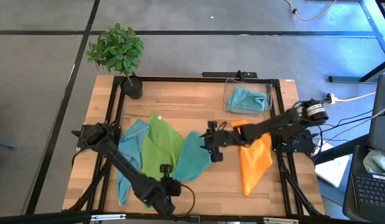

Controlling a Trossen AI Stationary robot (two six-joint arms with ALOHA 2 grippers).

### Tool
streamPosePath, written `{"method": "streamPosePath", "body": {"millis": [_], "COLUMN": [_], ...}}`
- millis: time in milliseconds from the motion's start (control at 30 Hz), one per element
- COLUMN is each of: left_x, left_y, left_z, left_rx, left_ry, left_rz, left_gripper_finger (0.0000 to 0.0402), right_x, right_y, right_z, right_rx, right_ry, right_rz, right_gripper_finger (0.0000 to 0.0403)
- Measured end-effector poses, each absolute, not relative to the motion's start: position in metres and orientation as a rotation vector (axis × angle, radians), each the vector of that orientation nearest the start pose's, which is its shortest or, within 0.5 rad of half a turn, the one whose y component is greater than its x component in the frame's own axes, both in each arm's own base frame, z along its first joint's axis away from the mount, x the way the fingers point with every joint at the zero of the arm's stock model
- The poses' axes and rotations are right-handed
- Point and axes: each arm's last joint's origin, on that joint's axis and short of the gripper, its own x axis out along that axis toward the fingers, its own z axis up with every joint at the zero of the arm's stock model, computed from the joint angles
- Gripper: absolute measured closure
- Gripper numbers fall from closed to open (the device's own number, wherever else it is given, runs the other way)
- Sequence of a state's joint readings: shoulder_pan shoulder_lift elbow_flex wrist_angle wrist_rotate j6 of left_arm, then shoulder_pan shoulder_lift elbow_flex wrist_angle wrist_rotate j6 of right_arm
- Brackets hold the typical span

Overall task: Fold microfiber towels
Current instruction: Fold the blue microfiber towel

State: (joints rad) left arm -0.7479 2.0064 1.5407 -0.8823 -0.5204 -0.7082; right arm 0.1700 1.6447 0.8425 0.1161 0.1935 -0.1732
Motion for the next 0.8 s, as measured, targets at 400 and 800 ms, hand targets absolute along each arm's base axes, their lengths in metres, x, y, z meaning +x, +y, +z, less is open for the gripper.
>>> {"method": "streamPosePath", "body": {"millis": [400,800], "left_x": [0.261,0.300], "left_y": [-0.272,-0.229], "left_z": [0.182,0.249], "left_rx": [0.039,0.487], "left_ry": [1.124,0.927], "left_rz": [0.367,0.542], "left_gripper_finger": [0.0401,0.0401], "right_x": [0.355,0.340], "right_y": [-0.001,0.045], "right_z": [0.155,0.187], "right_rx": [-0.202,-0.131], "right_ry": [0.611,0.569], "right_rz": [0.233,0.399], "right_gripper_finger": [0.0185,0.0185]}}
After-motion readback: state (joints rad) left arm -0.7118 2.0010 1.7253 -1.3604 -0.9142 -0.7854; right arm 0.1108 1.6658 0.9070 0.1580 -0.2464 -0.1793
